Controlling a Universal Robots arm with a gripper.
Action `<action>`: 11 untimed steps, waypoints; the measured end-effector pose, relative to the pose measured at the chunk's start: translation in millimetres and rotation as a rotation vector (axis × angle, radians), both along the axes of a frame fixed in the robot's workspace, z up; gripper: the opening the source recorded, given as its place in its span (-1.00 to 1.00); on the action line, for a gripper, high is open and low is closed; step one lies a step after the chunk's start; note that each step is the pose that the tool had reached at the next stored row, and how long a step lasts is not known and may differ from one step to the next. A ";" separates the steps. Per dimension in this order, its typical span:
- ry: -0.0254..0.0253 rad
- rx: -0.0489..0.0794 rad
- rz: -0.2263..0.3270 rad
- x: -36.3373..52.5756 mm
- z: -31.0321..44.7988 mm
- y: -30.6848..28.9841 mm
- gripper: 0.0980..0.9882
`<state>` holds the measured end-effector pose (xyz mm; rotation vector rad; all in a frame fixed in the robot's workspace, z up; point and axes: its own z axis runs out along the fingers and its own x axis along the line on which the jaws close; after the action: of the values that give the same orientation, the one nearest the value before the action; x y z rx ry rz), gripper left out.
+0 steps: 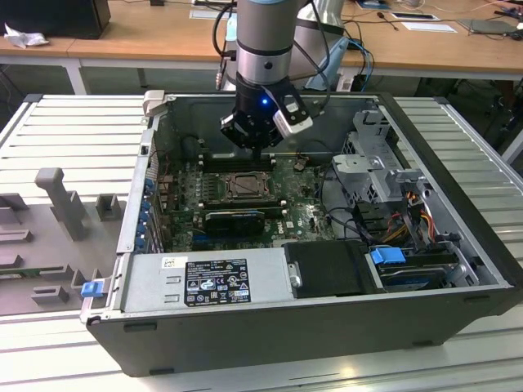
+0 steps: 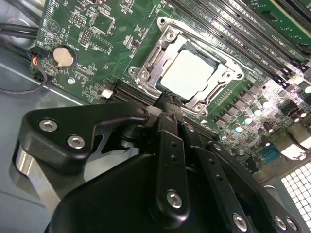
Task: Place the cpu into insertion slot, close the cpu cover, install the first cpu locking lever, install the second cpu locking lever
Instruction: 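Install the second cpu locking lever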
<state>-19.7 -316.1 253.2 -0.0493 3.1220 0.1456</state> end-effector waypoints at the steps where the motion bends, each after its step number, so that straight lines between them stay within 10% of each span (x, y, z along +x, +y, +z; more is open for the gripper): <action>1: 0.0002 0.000 0.000 0.0 0.2 -0.9 -0.98; 11: 0.0003 -0.001 0.000 -0.1 1.5 -10.6 -0.98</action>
<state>-19.8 -326.7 254.7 -0.0488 3.1223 0.1446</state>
